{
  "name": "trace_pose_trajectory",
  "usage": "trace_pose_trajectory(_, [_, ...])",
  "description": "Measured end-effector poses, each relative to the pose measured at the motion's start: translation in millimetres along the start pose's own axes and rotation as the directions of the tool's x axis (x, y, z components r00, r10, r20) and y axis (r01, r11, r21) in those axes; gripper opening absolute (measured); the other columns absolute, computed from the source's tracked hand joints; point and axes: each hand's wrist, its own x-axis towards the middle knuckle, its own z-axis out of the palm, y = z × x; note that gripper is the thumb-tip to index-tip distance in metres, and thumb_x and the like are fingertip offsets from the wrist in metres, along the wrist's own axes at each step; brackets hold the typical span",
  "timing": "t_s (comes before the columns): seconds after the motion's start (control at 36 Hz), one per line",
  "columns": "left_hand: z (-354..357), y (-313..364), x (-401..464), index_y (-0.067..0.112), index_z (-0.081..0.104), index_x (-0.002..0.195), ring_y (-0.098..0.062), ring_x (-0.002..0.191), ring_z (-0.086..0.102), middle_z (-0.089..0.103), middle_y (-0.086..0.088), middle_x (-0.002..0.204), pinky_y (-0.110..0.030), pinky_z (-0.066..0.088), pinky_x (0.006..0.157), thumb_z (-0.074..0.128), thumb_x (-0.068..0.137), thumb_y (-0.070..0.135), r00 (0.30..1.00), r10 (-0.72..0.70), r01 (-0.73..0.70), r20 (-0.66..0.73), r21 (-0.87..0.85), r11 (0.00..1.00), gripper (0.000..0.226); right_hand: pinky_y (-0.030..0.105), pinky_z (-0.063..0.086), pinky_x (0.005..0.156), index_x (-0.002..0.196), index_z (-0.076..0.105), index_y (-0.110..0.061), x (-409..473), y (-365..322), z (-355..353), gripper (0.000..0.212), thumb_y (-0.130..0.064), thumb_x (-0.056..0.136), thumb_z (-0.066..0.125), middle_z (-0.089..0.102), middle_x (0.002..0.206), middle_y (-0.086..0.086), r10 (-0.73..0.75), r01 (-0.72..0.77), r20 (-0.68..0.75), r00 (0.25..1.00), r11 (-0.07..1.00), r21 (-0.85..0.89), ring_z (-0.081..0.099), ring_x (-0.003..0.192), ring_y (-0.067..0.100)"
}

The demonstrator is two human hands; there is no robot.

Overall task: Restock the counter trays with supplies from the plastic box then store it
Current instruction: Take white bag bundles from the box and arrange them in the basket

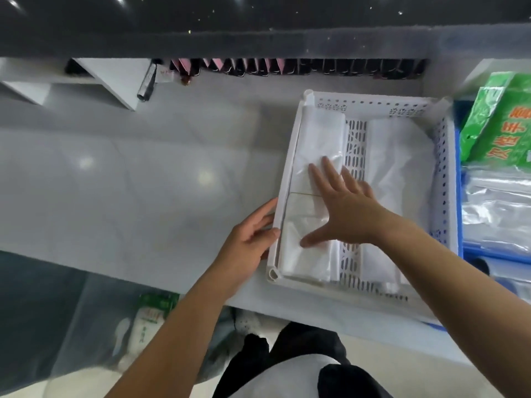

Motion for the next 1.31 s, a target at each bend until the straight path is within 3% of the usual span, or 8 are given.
trace_pose_trajectory(0.28, [-20.0, -23.1, -39.6, 0.034, 0.045, 0.144, -0.002, 0.125, 0.055, 0.056, 0.009, 0.141, -0.038, 0.046, 0.108, 0.057, 0.098, 0.013, 0.996, 0.059, -0.059, -0.068, -0.005, 0.998, 0.052, 0.062, -0.01, 0.115, 0.152, -0.022, -0.031, -2.1, -18.0, -1.7, 0.15, -0.086, 0.045, 0.068, -0.03, 0.16, -0.002, 0.076, -0.081, -0.041, 0.996, 0.988, -0.131, -0.031, 0.144, 0.032])
trace_pose_trajectory(0.42, [-60.0, -60.6, -105.7, 0.038, 0.055, 0.134, -0.003, 0.118, 0.061, 0.061, 0.012, 0.133, -0.036, 0.051, 0.102, 0.059, 0.098, 0.016, 0.98, 0.072, -0.088, -0.187, -0.079, 0.993, 0.043, 0.064, 0.003, 0.117, 0.156, 0.013, -0.032, -35.1, -64.0, -7.7, 0.107, -0.072, 0.071, 0.066, 0.01, 0.166, 0.004, 0.076, -0.092, -0.132, 0.988, 0.988, -0.122, -0.008, 0.151, 0.033])
trace_pose_trajectory(0.58, [-107.7, -153.4, -209.4, 0.038, 0.059, 0.13, 0.009, 0.11, 0.061, 0.064, 0.017, 0.128, -0.019, 0.046, 0.098, 0.059, 0.097, 0.017, 0.943, -0.046, 0.006, -0.33, -0.122, 0.993, 0.038, 0.045, 0.031, 0.114, 0.144, 0.043, -0.031, -103.0, -195.2, 33.2, 0.069, -0.056, 0.084, 0.064, 0.048, 0.147, -0.001, -0.301, 0.327, -0.357, 0.884, 0.945, 0.014, 0.036, 0.139, 0.023])
trace_pose_trajectory(0.69, [-125.8, -234.9, -268.7, 0.036, 0.054, 0.134, -0.004, 0.108, 0.057, 0.056, 0.01, 0.131, -0.011, 0.042, 0.08, 0.066, 0.093, 0.026, 0.819, -0.207, 0.149, -0.535, -0.151, 0.977, 0.043, 0.048, 0.029, 0.114, 0.142, 0.046, -0.034, -119.9, -262.9, 111.9, 0.068, -0.063, 0.082, 0.059, 0.044, 0.15, -0.002, -0.455, 0.466, -0.226, 0.861, 0.885, -0.006, 0.031, 0.143, 0.022])
trace_pose_trajectory(0.81, [-136.6, -313.9, -326.2, 0.026, 0.039, 0.149, -0.013, 0.135, 0.042, 0.041, 0.004, 0.151, -0.02, 0.034, 0.103, 0.069, 0.09, 0.028, 0.741, -0.306, 0.232, -0.597, -0.2, 0.952, 0.066, 0.051, 0.027, 0.116, 0.145, 0.041, -0.038, -116.7, -296.9, 204.8, 0.085, -0.079, 0.07, 0.039, 0.036, 0.156, -0.003, -0.461, 0.457, -0.044, 0.887, 0.887, -0.066, 0.027, 0.147, 0.025])
trace_pose_trajectory(1.06, [-121.6, -415.4, -389.5, 0.026, 0.026, 0.154, -0.021, 0.144, 0.032, 0.028, -0.001, 0.16, -0.034, 0.03, 0.115, 0.068, 0.089, 0.037, 0.673, -0.494, 0.372, -0.55, -0.325, 0.869, 0.079, 0.051, 0.027, 0.115, 0.148, 0.031, -0.041, -115.6, -301.3, 313.8, 0.116, -0.102, 0.051, 0.024, 0.032, 0.159, -0.005, -0.319, 0.419, 0.352, 0.88, 0.87, -0.259, 0.027, 0.145, 0.021])
trace_pose_trajectory(1.17, [-121.8, -431.2, -387.6, 0.024, 0.028, 0.154, -0.023, 0.144, 0.032, 0.029, -0.004, 0.16, -0.034, 0.03, 0.112, 0.068, 0.09, 0.034, 0.659, -0.539, 0.338, -0.525, -0.433, 0.836, 0.076, 0.048, 0.027, 0.116, 0.148, 0.035, -0.037, -106.0, -312.4, 322.8, 0.075, -0.066, 0.082, 0.057, 0.035, 0.157, -0.007, -0.256, 0.372, 0.379, 0.889, 0.886, -0.276, 0.031, 0.144, 0.02])
trace_pose_trajectory(1.31, [-140.9, -447.4, -369.9, 0.026, 0.03, 0.152, -0.025, 0.141, 0.036, 0.032, -0.004, 0.158, -0.032, 0.036, 0.104, 0.068, 0.09, 0.033, 0.629, -0.612, 0.316, -0.48, -0.56, 0.765, 0.073, 0.048, 0.027, 0.115, 0.149, 0.034, -0.033, -73.8, -321.5, 334.0, 0.071, -0.058, 0.087, 0.058, 0.035, 0.157, -0.005, -0.193, 0.371, 0.44, 0.877, 0.855, -0.363, 0.031, 0.143, 0.019])
